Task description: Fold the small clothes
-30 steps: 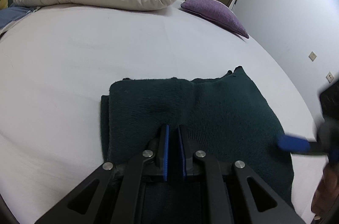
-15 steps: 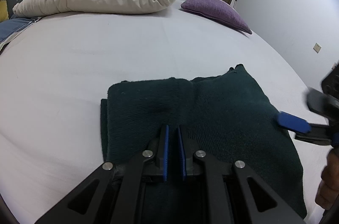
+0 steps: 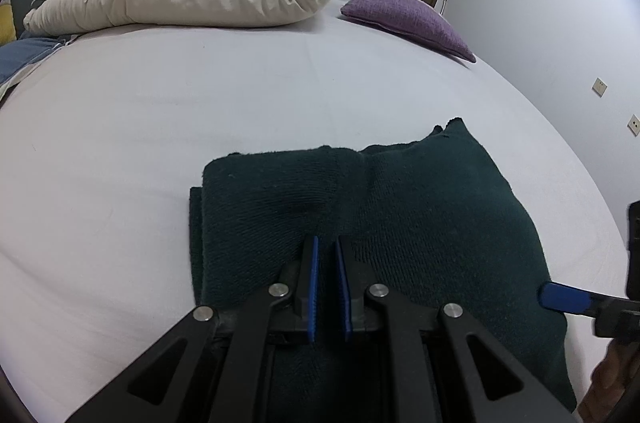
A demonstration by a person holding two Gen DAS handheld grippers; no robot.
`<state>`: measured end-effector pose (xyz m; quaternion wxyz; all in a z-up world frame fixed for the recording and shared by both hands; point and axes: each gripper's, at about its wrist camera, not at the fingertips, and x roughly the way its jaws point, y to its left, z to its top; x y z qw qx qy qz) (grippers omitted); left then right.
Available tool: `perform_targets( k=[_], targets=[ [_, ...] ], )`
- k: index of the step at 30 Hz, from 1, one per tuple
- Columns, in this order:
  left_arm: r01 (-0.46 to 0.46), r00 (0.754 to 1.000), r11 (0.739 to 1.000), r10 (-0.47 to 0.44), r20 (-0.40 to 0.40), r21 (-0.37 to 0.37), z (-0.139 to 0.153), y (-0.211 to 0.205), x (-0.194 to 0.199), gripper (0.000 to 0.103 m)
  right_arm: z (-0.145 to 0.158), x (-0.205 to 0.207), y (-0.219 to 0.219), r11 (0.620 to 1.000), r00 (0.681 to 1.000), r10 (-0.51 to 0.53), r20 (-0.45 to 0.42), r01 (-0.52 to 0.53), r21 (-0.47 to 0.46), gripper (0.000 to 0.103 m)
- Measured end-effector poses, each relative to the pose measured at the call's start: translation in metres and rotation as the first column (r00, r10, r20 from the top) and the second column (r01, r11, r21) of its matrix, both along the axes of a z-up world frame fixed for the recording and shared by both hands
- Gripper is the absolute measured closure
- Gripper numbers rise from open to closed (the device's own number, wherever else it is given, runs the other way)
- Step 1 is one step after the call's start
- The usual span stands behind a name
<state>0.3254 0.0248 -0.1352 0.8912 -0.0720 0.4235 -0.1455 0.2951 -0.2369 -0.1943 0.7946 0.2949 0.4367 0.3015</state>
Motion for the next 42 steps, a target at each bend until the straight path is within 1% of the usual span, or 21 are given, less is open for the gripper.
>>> perform_targets(
  k=[1, 3, 4, 5, 6, 7, 8, 9, 10, 12, 13, 16, 19, 25, 29, 34, 36, 37, 38, 39, 42],
  targets=[
    [-0.003, 1.000, 1.000, 0.003, -0.006, -0.009, 0.000, 0.000, 0.000, 0.089, 0.001, -0.006, -0.001, 1.000, 1.000, 0.006, 0.021, -0.005, -0.018, 0.040],
    [0.001, 0.999, 1.000, -0.002, -0.037, -0.027, 0.007, 0.003, -0.002, 0.089, 0.011, -0.011, -0.006, 1.000, 1.000, -0.023, 0.005, 0.023, -0.015, 0.039],
    [-0.005, 0.999, 0.999, 0.004, -0.050, -0.037, 0.012, 0.007, -0.006, 0.082, 0.015, -0.014, -0.010, 0.999, 1.000, -0.031, 0.003, 0.031, -0.009, 0.039],
    [-0.031, 0.998, 0.999, 0.029, -0.053, -0.031, 0.020, 0.013, -0.014, 0.066, 0.025, -0.019, -0.015, 0.999, 0.999, -0.049, 0.019, 0.049, -0.013, 0.039],
    [-0.053, 0.998, 0.997, 0.052, -0.035, -0.051, 0.030, 0.022, -0.026, 0.057, 0.031, -0.023, -0.020, 0.998, 0.998, -0.060, 0.034, 0.061, -0.025, 0.038],
    [-0.070, 0.998, 0.994, 0.069, -0.014, -0.079, 0.038, 0.032, -0.036, 0.042, 0.037, -0.028, -0.025, 0.997, 0.996, -0.070, 0.047, 0.072, -0.040, 0.036],
    [-0.098, 0.995, 0.990, 0.098, 0.000, -0.099, 0.044, 0.045, -0.047, 0.031, 0.040, -0.032, -0.032, 0.996, 0.996, -0.072, 0.050, 0.075, -0.049, 0.032],
    [-0.124, 0.992, 0.987, 0.124, -0.003, -0.105, 0.045, 0.056, -0.054, 0.030, 0.040, -0.034, -0.038, 0.995, 0.996, -0.078, 0.041, 0.080, -0.055, 0.029],
    [-0.136, 0.991, 0.984, 0.134, -0.027, -0.113, 0.042, 0.067, -0.059, 0.030, 0.037, -0.036, -0.045, 0.994, 0.996, -0.091, 0.022, 0.092, -0.060, 0.028],
    [-0.139, 0.985, 0.978, 0.120, -0.123, -0.158, 0.026, 0.086, -0.059, 0.032, 0.028, -0.036, -0.056, 0.994, 0.994, -0.104, -0.032, 0.102, -0.047, 0.028],
    [-0.142, 0.978, 0.973, 0.110, -0.178, -0.181, 0.014, 0.094, -0.059, 0.037, 0.021, -0.035, -0.061, 0.994, 0.992, -0.106, -0.066, 0.104, -0.029, 0.028],
    [-0.139, 0.967, 0.960, 0.078, -0.244, -0.242, -0.001, 0.103, -0.061, 0.039, 0.002, -0.030, -0.067, 0.993, 0.983, -0.114, -0.143, 0.114, -0.004, 0.028],
    [-0.113, 0.949, 0.938, 0.005, -0.314, -0.327, -0.015, 0.102, -0.056, 0.039, -0.021, -0.023, -0.069, 0.991, 0.970, -0.109, -0.219, 0.122, 0.046, 0.028],
    [-0.120, 0.931, 0.921, -0.024, -0.363, -0.370, -0.025, 0.104, -0.036, 0.039, -0.035, -0.007, -0.060, 0.991, 0.965, -0.069, -0.253, 0.095, 0.092, 0.030],
    [-0.155, 0.922, 0.891, -0.024, -0.386, -0.426, -0.030, 0.115, -0.033, 0.039, -0.040, 0.008, -0.042, 0.997, 0.962, -0.030, -0.272, 0.050, 0.066, 0.031],
    [-0.128, 0.926, 0.906, -0.036, -0.375, -0.403, -0.030, 0.105, -0.035, 0.032, -0.043, 0.014, -0.024, 0.998, 0.962, -0.027, -0.273, 0.043, 0.053, 0.030],
    [-0.109, 0.925, 0.916, -0.049, -0.376, -0.386, -0.027, 0.097, -0.035, 0.032, -0.043, 0.013, -0.017, 0.998, 0.964, -0.026, -0.265, 0.038, 0.041, 0.030],
    [-0.090, 0.926, 0.929, -0.055, -0.373, -0.360, -0.027, 0.090, -0.031, 0.036, -0.043, 0.013, -0.015, 0.999, 0.964, -0.027, -0.264, 0.038, 0.036, 0.031],
    [-0.070, 0.926, 0.941, -0.063, -0.373, -0.332, -0.026, 0.082, -0.027, 0.050, -0.042, 0.013, -0.013, 0.999, 0.964, -0.030, -0.262, 0.038, 0.026, 0.035],
    [-0.054, 0.921, 0.941, -0.082, -0.380, -0.334, -0.027, 0.077, -0.026, 0.058, -0.043, 0.013, -0.009, 0.999, 0.964, -0.036, -0.264, 0.038, 0.002, 0.040],
    [-0.050, 0.920, 0.942, -0.085, -0.382, -0.331, -0.027, 0.073, -0.023, 0.066, -0.043, 0.013, -0.005, 0.998, 0.965, -0.047, -0.259, 0.037, -0.044, 0.050]
  ],
)
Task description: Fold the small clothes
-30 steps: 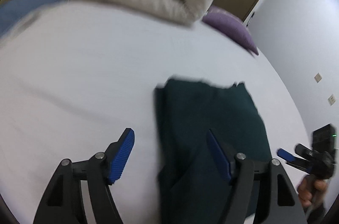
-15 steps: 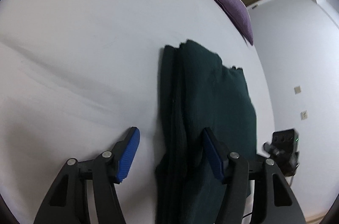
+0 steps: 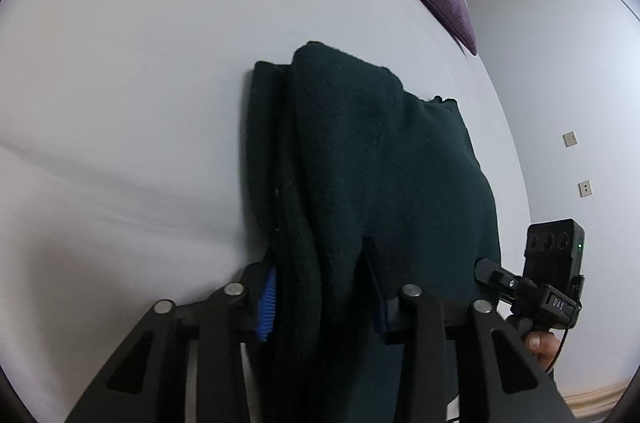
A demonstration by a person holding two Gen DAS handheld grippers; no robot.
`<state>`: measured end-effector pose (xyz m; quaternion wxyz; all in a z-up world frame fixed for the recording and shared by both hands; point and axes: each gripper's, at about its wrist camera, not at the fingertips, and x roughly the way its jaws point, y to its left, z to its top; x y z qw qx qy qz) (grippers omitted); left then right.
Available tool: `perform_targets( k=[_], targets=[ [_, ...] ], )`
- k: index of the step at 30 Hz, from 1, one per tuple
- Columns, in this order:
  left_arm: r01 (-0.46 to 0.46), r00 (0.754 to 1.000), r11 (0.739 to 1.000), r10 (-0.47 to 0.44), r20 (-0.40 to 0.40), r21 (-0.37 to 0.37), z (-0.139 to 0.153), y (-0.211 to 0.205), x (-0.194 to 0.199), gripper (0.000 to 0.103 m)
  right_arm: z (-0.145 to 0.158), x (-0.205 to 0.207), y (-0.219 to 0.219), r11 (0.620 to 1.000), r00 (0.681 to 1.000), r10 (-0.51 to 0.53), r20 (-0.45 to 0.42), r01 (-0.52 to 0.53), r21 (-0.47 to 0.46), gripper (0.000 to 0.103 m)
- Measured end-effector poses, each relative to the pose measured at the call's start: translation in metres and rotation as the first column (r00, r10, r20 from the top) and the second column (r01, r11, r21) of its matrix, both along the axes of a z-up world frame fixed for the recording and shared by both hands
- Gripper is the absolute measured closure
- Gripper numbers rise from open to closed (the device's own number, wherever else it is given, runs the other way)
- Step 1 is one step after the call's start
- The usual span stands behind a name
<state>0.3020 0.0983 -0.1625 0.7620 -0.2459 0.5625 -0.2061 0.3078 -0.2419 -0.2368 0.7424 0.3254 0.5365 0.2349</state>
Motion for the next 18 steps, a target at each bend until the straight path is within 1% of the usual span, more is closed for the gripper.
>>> perform_targets(
  k=[3, 5, 6, 9, 14, 18],
  targets=[
    [-0.021, 1.000, 0.999, 0.021, 0.004, -0.024, -0.001, 0.006, -0.004, 0.071, 0.004, -0.003, 0.004, 0.999, 1.000, 0.000, 0.018, 0.001, -0.053, 0.055],
    [-0.031, 0.999, 0.999, 0.032, 0.011, -0.018, 0.003, 0.010, -0.008, 0.075, 0.009, -0.004, 0.009, 0.995, 0.999, -0.001, 0.034, 0.004, -0.096, 0.059],
    [-0.035, 0.999, 0.999, 0.035, 0.015, -0.010, 0.006, 0.010, -0.010, 0.076, 0.013, -0.005, 0.013, 0.993, 0.999, 0.000, 0.046, 0.005, -0.120, 0.062],
    [-0.038, 0.998, 0.999, 0.037, 0.051, 0.005, 0.026, 0.011, -0.023, 0.078, 0.031, -0.011, 0.020, 0.984, 0.996, 0.004, 0.089, 0.012, -0.177, 0.065],
    [0.007, 0.991, 0.999, -0.011, 0.131, 0.035, 0.066, 0.002, -0.064, 0.078, 0.071, -0.035, 0.023, 0.982, 0.988, 0.023, 0.152, 0.007, -0.190, 0.066],
    [0.049, 0.983, 0.998, -0.054, 0.175, 0.032, 0.090, -0.007, -0.111, 0.078, 0.102, -0.074, 0.017, 0.985, 0.981, 0.027, 0.192, 0.007, -0.174, 0.066]
  ],
)
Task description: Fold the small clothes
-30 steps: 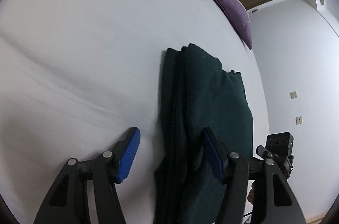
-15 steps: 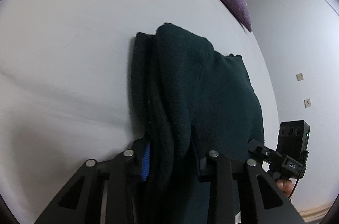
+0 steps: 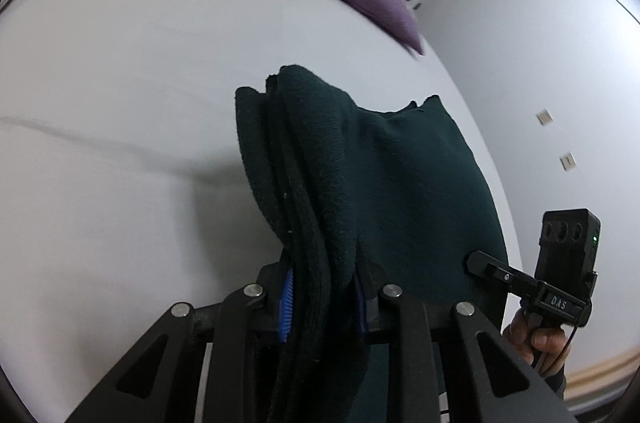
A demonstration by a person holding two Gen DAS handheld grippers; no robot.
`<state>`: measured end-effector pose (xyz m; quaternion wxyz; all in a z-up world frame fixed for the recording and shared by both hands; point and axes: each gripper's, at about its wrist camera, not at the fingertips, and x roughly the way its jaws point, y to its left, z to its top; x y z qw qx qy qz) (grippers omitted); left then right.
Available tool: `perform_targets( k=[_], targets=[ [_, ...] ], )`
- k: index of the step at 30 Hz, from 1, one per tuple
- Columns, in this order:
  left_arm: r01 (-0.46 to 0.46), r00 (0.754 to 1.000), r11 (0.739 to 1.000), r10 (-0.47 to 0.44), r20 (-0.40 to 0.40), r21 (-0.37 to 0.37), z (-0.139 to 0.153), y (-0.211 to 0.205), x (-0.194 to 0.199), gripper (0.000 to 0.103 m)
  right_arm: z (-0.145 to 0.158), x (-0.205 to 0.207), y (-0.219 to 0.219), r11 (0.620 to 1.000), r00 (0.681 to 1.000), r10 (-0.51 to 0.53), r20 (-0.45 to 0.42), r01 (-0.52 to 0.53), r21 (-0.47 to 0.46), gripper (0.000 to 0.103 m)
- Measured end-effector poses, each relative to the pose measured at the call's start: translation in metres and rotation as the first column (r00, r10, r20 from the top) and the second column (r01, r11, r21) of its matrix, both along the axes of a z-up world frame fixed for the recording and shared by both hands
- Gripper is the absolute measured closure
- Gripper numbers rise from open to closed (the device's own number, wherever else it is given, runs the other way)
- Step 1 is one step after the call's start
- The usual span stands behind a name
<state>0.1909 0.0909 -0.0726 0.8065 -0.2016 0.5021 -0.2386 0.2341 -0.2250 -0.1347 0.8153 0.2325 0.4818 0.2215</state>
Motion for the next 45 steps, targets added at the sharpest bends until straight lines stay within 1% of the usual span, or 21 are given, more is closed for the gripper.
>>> perform_targets(
  k=[4, 7, 9, 12, 16, 18, 20, 22, 25, 27, 28, 30, 31, 32, 35, 36, 37, 39, 41, 42, 45],
  targets=[
    [0.061, 0.998, 0.998, -0.062, 0.023, 0.011, 0.011, -0.016, -0.050, 0.078, 0.019, -0.056, -0.013, 1.000, 1.000, 0.004, 0.020, -0.005, 0.024, 0.066],
    [0.094, 0.995, 0.995, -0.094, 0.020, 0.014, 0.007, -0.028, -0.080, 0.078, 0.021, -0.099, -0.025, 0.999, 1.000, -0.009, 0.020, 0.008, 0.049, 0.066],
    [0.109, 0.994, 0.994, -0.109, 0.013, 0.011, 0.000, -0.038, -0.095, 0.078, 0.015, -0.126, -0.035, 0.996, 1.000, -0.027, 0.012, 0.026, 0.080, 0.066],
    [0.123, 0.992, 0.992, -0.123, -0.017, -0.003, -0.022, -0.043, -0.109, 0.078, -0.005, -0.163, -0.052, 0.989, 0.998, -0.061, -0.009, 0.062, 0.136, 0.066],
    [0.089, 0.988, 0.996, -0.091, -0.128, -0.019, -0.080, -0.044, -0.098, 0.076, -0.040, -0.183, -0.066, 0.979, 0.994, -0.100, -0.049, 0.107, 0.173, 0.066],
    [0.058, 0.988, 0.996, -0.068, -0.141, -0.073, -0.091, -0.037, -0.099, 0.075, -0.067, -0.182, -0.072, 0.972, 0.987, -0.120, -0.106, 0.139, 0.187, 0.065],
    [0.042, 0.989, 0.995, -0.054, -0.138, -0.090, -0.090, -0.033, -0.103, 0.073, -0.085, -0.180, -0.072, 0.963, 0.984, -0.139, -0.110, 0.161, 0.218, 0.064],
    [0.050, 0.991, 0.997, -0.056, -0.124, -0.058, -0.087, -0.032, -0.107, 0.071, -0.088, -0.186, -0.074, 0.954, 0.984, -0.152, -0.093, 0.171, 0.246, 0.063],
    [0.045, 0.992, 0.998, -0.049, -0.117, -0.034, -0.082, -0.030, -0.109, 0.068, -0.087, -0.182, -0.068, 0.959, 0.983, -0.154, -0.098, 0.173, 0.225, 0.060],
    [0.042, 0.994, 0.999, -0.040, -0.100, 0.013, -0.071, -0.039, -0.109, 0.063, -0.085, -0.176, -0.069, 0.957, 0.979, -0.167, -0.119, 0.190, 0.219, 0.057],
    [0.034, 0.996, 0.998, -0.030, -0.082, 0.059, -0.063, -0.038, -0.112, 0.060, -0.084, -0.171, -0.074, 0.955, 0.976, -0.182, -0.120, 0.204, 0.215, 0.056],
    [0.002, 0.999, 0.993, 0.002, -0.039, 0.118, -0.047, -0.042, -0.111, 0.060, -0.080, -0.175, -0.086, 0.952, 0.972, -0.210, -0.110, 0.229, 0.204, 0.055],
    [-0.016, 1.000, 0.990, 0.018, -0.007, 0.143, -0.037, -0.041, -0.113, 0.060, -0.078, -0.179, -0.092, 0.950, 0.970, -0.220, -0.108, 0.238, 0.203, 0.054],
    [-0.028, 0.999, 0.985, 0.020, 0.048, 0.168, -0.021, -0.041, -0.116, 0.060, -0.076, -0.180, -0.096, 0.949, 0.967, -0.231, -0.107, 0.248, 0.195, 0.054],
    [-0.028, 0.987, 0.981, -0.004, 0.163, 0.194, 0.011, -0.056, -0.114, 0.056, -0.069, -0.181, -0.117, 0.943, 0.961, -0.263, -0.087, 0.275, 0.185, 0.054],
    [-0.019, 0.982, 0.983, -0.017, 0.190, 0.185, 0.018, -0.061, -0.113, 0.054, -0.068, -0.175, -0.121, 0.940, 0.958, -0.270, -0.096, 0.284, 0.190, 0.054],
    [-0.004, 0.977, 0.985, -0.033, 0.212, 0.170, 0.022, -0.068, -0.109, 0.048, -0.067, -0.170, -0.125, 0.937, 0.957, -0.274, -0.097, 0.288, 0.199, 0.054],
    [0.020, 0.973, 0.985, -0.058, 0.224, 0.169, 0.022, -0.084, -0.095, 0.046, -0.068, -0.153, -0.129, 0.934, 0.959, -0.263, -0.109, 0.281, 0.220, 0.052],
    [0.033, 0.974, 0.985, -0.070, 0.217, 0.170, 0.014, -0.094, -0.084, 0.046, -0.078, -0.133, -0.136, 0.930, 0.954, -0.244, -0.173, 0.281, 0.237, 0.051],
    [0.040, 0.979, 0.983, -0.075, 0.192, 0.179, 0.005, -0.103, -0.075, 0.046, -0.081, -0.123, -0.139, 0.927, 0.950, -0.242, -0.197, 0.287, 0.241, 0.051],
    [0.046, 0.989, 0.977, -0.074, 0.131, 0.207, -0.025, -0.125, -0.060, 0.047, -0.083, -0.102, -0.142, 0.931, 0.956, -0.228, -0.185, 0.270, 0.245, 0.053]
  ],
)
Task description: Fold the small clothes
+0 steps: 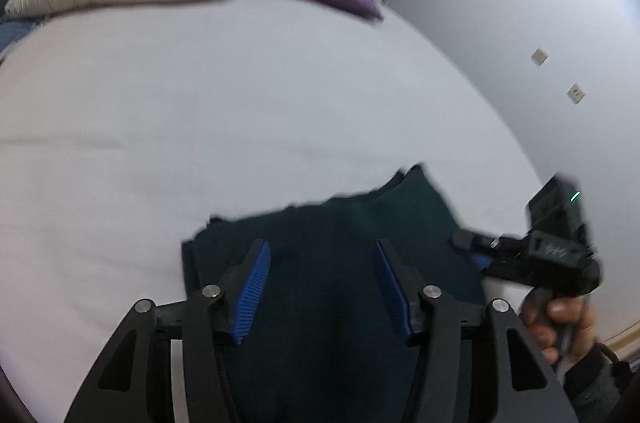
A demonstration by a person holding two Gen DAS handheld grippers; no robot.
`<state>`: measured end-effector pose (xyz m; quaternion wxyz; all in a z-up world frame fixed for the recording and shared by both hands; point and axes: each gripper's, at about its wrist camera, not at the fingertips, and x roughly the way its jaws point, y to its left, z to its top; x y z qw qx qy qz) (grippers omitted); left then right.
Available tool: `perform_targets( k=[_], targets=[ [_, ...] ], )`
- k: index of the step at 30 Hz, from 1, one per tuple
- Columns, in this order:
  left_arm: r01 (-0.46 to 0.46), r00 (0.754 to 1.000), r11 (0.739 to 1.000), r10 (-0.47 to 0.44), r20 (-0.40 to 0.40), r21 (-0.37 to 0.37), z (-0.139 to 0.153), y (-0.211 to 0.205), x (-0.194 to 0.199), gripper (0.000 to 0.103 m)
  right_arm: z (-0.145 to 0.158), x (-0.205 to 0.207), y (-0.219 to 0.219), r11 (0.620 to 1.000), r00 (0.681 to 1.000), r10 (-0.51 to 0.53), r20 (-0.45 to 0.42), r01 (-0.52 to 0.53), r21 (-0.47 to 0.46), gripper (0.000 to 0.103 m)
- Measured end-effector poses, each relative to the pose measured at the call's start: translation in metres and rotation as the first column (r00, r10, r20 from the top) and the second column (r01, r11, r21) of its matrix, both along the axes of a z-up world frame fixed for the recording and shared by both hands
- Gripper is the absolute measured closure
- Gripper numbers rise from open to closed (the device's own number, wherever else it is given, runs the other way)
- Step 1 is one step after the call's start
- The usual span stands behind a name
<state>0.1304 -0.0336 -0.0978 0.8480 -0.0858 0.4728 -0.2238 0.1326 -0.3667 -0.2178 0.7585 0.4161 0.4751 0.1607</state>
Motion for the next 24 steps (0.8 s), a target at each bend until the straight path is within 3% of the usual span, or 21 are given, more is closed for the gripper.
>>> perform_targets(
  k=[2, 4, 7, 9, 12, 14, 17, 18, 20, 22, 24],
  targets=[
    [-0.030, 0.999, 1.000, 0.031, -0.043, 0.007, -0.023, 0.004, 0.002, 0.053, 0.004, 0.014, 0.008, 0.997, 0.999, 0.046, 0.006, -0.045, -0.069, 0.063],
    [-0.058, 0.998, 0.998, 0.058, -0.032, -0.011, -0.036, 0.014, -0.003, 0.059, 0.011, 0.029, 0.023, 0.980, 0.993, 0.115, 0.020, -0.110, -0.163, 0.068],
    [-0.088, 0.996, 0.995, 0.088, -0.009, -0.055, -0.042, 0.023, -0.013, 0.059, 0.020, 0.047, 0.033, 0.968, 0.988, 0.147, 0.048, -0.134, -0.214, 0.078],
    [-0.085, 0.996, 0.996, 0.085, 0.028, -0.017, -0.044, 0.019, -0.018, 0.059, 0.021, 0.061, 0.036, 0.964, 0.988, 0.144, 0.058, -0.127, -0.233, 0.083],
    [-0.088, 0.995, 0.996, 0.087, 0.045, 0.011, -0.044, 0.010, -0.019, 0.058, 0.005, 0.077, 0.037, 0.941, 0.992, 0.125, 0.001, -0.118, -0.316, 0.084],
    [-0.090, 0.995, 0.996, 0.090, 0.035, -0.014, -0.043, 0.012, -0.019, 0.058, -0.001, 0.077, 0.026, 0.949, 0.995, 0.097, -0.021, -0.099, -0.300, 0.082],
    [-0.101, 0.995, 0.994, 0.101, 0.009, -0.037, -0.039, 0.017, -0.022, 0.059, 0.022, 0.048, 0.004, 0.950, 0.999, -0.009, 0.039, 0.021, -0.311, 0.069],
    [-0.108, 0.994, 0.994, 0.108, 0.005, -0.031, -0.034, 0.017, -0.025, 0.059, 0.030, 0.037, -0.003, 0.947, 0.998, -0.029, 0.064, 0.048, -0.317, 0.059],
    [-0.104, 0.995, 0.994, 0.104, 0.013, -0.016, -0.023, 0.017, -0.037, 0.056, 0.049, 0.004, -0.016, 0.950, 0.992, -0.053, 0.117, 0.087, -0.300, 0.057],
    [-0.070, 0.997, 0.997, 0.070, 0.013, -0.013, -0.015, 0.015, -0.054, 0.056, 0.067, -0.032, -0.019, 0.979, 0.983, -0.005, 0.185, 0.043, -0.202, 0.057],
    [-0.035, 0.999, 0.999, 0.035, -0.014, -0.027, -0.015, 0.016, -0.071, 0.056, 0.078, -0.060, -0.004, 0.989, 0.965, 0.103, 0.239, -0.073, -0.132, 0.057]
  ],
)
